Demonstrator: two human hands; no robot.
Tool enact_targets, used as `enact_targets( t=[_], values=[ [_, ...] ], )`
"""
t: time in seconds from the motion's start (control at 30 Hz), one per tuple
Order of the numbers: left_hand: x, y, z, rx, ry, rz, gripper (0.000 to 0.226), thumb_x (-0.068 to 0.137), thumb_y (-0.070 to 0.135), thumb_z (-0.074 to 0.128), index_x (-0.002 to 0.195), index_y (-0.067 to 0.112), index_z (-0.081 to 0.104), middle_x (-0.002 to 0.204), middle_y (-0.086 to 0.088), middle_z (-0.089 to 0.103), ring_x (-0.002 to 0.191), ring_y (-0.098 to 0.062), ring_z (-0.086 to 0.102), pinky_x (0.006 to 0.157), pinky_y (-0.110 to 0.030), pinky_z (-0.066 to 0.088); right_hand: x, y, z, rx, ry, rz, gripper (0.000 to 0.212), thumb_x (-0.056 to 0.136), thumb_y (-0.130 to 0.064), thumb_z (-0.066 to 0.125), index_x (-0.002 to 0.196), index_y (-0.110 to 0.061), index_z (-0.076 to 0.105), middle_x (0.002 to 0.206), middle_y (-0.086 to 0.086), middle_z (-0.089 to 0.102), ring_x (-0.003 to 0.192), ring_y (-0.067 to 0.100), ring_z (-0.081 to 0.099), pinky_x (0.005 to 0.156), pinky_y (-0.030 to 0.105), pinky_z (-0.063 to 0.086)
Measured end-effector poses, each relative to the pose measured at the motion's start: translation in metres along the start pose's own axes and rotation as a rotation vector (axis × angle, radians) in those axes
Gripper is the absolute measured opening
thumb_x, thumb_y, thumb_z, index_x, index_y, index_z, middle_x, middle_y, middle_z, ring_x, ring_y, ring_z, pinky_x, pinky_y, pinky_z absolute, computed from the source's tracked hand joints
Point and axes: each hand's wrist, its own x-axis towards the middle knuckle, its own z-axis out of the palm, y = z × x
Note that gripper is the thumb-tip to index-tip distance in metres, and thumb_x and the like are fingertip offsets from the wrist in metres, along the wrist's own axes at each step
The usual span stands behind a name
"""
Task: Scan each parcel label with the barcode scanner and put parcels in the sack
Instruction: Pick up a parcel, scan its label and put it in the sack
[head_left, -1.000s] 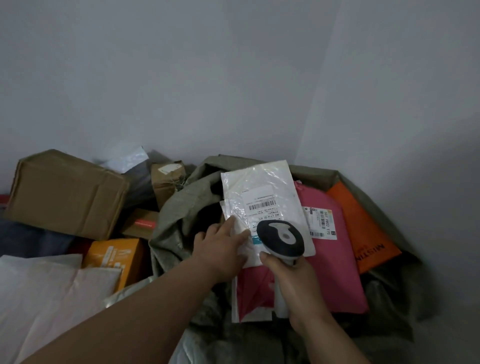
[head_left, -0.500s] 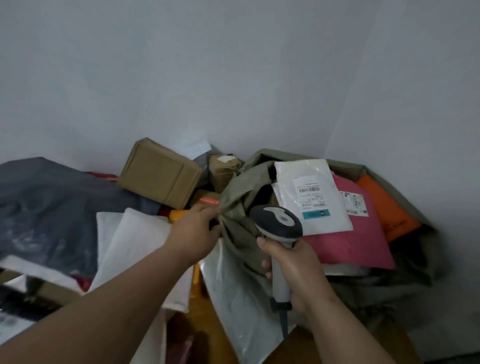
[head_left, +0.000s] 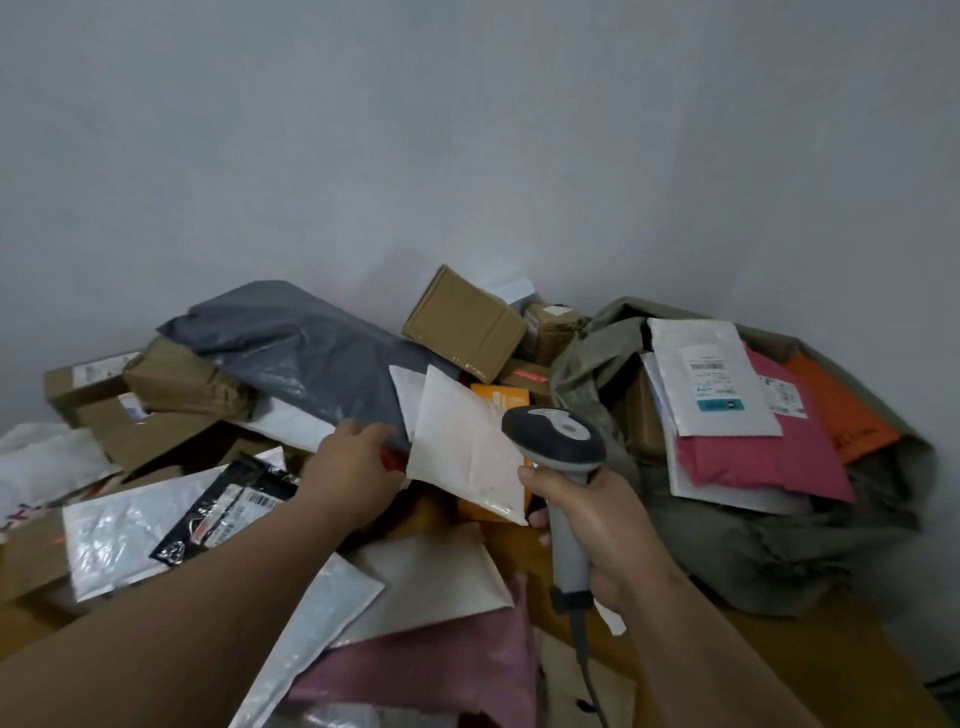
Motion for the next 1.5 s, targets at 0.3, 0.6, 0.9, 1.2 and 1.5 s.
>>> enact_targets(
  t=[0.3, 0.6, 0.9, 1.2, 1.5],
  values=[
    [0.015, 0.018, 0.031, 0.407, -0.094, 0.256, 0.077, 0.094, 0.034, 0.058, 0.157, 0.034, 0.014, 0.166, 0.000, 0.007, 0.153, -0.025, 0.005, 0.122, -0.046, 0.010, 0.032, 0.018, 0.007, -0.033, -0.005, 0.040, 0.025, 0.078, -0.032, 0.081, 0.095, -0.016, 0.071, 0.072, 0.007, 0.071, 0.072, 0.022, 0.067, 0.069, 0.039, 0.055],
    [0.036, 0.018, 0.062, 0.597, -0.166, 0.338, 0.073, 0.097, 0.019, 0.053, 0.155, 0.042, 0.014, 0.167, 0.003, -0.002, 0.153, -0.023, -0.012, 0.112, -0.049, -0.020, 0.063, 0.021, -0.007, 0.013, -0.046, 0.085, 0.024, 0.079, -0.029, 0.081, 0.097, -0.017, 0.071, 0.078, 0.003, 0.069, 0.071, 0.018, 0.065, 0.063, 0.033, 0.053],
    [0.037, 0.027, 0.013, 0.367, 0.075, 0.336, 0.041, 0.104, 0.036, 0.042, 0.144, 0.036, 0.046, 0.150, 0.007, 0.048, 0.139, -0.017, 0.041, 0.120, -0.045, 0.021, 0.059, 0.010, -0.009, 0.089, -0.045, 0.032, 0.021, 0.082, -0.021, 0.079, 0.100, -0.013, 0.070, 0.079, 0.004, 0.069, 0.068, 0.017, 0.064, 0.059, 0.032, 0.051],
    [-0.001, -0.001, -0.049, -0.221, 0.281, 0.102, 0.032, 0.104, 0.034, 0.043, 0.127, 0.025, 0.063, 0.110, -0.001, 0.068, 0.096, -0.018, 0.060, 0.079, -0.032, 0.046, 0.010, -0.022, 0.016, 0.129, 0.004, -0.126, 0.019, 0.081, -0.023, 0.079, 0.096, -0.015, 0.071, 0.075, 0.007, 0.069, 0.075, 0.024, 0.065, 0.067, 0.038, 0.053],
    [-0.045, -0.048, -0.104, -0.893, 0.298, -0.082, 0.015, 0.104, 0.027, 0.048, 0.103, 0.023, 0.062, 0.103, -0.011, 0.068, 0.091, -0.034, 0.067, 0.077, -0.051, 0.060, -0.062, -0.040, 0.069, 0.233, -0.020, -0.259, 0.014, 0.081, -0.016, 0.076, 0.092, -0.008, 0.072, 0.070, 0.011, 0.067, 0.064, 0.020, 0.061, 0.058, 0.034, 0.050]
  ],
)
